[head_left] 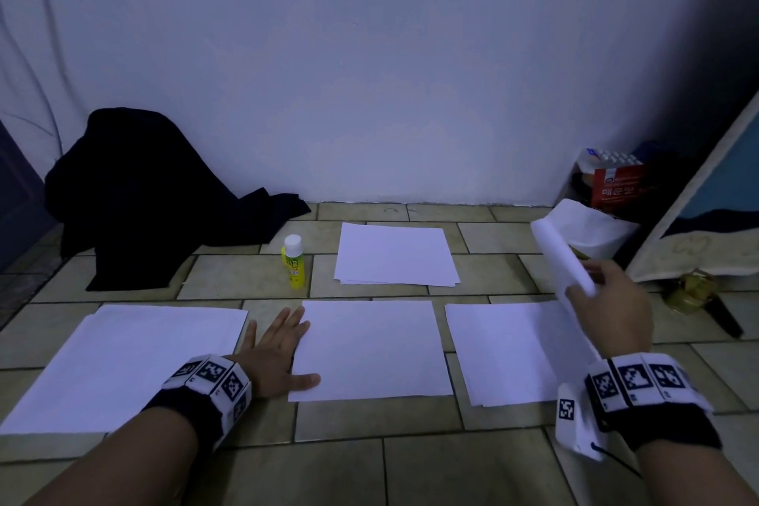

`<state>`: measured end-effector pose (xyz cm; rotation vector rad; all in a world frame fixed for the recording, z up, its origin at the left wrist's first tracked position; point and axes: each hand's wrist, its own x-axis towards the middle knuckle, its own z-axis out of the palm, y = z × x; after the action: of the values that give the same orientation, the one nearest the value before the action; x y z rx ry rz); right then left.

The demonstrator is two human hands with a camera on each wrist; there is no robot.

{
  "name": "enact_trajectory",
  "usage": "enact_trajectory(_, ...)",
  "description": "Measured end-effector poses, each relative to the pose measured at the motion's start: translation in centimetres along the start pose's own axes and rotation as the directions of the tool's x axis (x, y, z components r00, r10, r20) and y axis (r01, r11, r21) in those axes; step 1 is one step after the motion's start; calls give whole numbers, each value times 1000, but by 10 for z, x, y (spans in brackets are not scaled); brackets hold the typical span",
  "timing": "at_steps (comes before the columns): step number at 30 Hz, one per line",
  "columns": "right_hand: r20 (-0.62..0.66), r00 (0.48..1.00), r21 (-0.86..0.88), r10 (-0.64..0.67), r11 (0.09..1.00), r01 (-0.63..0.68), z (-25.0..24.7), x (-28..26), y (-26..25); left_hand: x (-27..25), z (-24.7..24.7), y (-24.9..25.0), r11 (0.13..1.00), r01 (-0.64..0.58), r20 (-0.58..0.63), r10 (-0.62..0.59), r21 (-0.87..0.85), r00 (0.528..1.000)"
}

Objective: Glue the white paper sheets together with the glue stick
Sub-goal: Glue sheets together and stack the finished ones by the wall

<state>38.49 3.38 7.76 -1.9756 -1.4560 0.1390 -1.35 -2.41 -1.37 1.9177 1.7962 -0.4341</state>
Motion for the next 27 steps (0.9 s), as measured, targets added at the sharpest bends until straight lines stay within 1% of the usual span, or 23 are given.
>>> enact_trajectory(1,-8,1000,20,-25,999,25,-2,-2,-7,1,0,-1,1000,-1,0,1,0,1000)
enact_trajectory(3,43,997,23,-65,998,64,-1,-4,-19,2,1,-1,1000,-4,2,4,-2,1000)
enact_trajectory(5,152,985,14,-75,997,74,4,-8,-31,3,1,-2,1000,-7,3,7,-3,1000)
enact_trajectory(7,273,958,-17,-89,995,97,12,-18,-44,3,1,-2,1000,-5,3,5,4,1000)
enact_trajectory(9,424,900,-54,-102,989,138,26,-32,-56,2,2,-1,1000,-8,-9,8,-1,1000)
enact_trajectory(11,560,819,-41,-125,983,177,43,-49,-65,1,3,0,1000,-7,-18,7,-8,1000)
enact_trajectory(13,638,756,-17,-144,980,200,60,-63,-72,1,2,1,1000,-9,-21,8,-11,1000)
enact_trajectory(16,705,699,-5,-117,985,170,79,-76,-81,0,2,0,1000,-13,-23,12,-18,1000)
enact_trajectory(18,729,678,1,-95,990,138,85,-81,-86,0,2,-1,1000,-18,-19,17,-23,1000)
enact_trajectory(20,739,665,27,-105,992,127,88,-85,-91,0,2,-1,1000,-17,-16,17,-23,1000)
enact_trajectory(24,770,619,61,-155,984,170,91,-97,-104,0,3,0,1000,-13,-19,13,-20,1000)
enact_trajectory(27,780,603,56,-169,978,202,99,-107,-111,0,3,-1,1000,-11,-25,11,-24,1000)
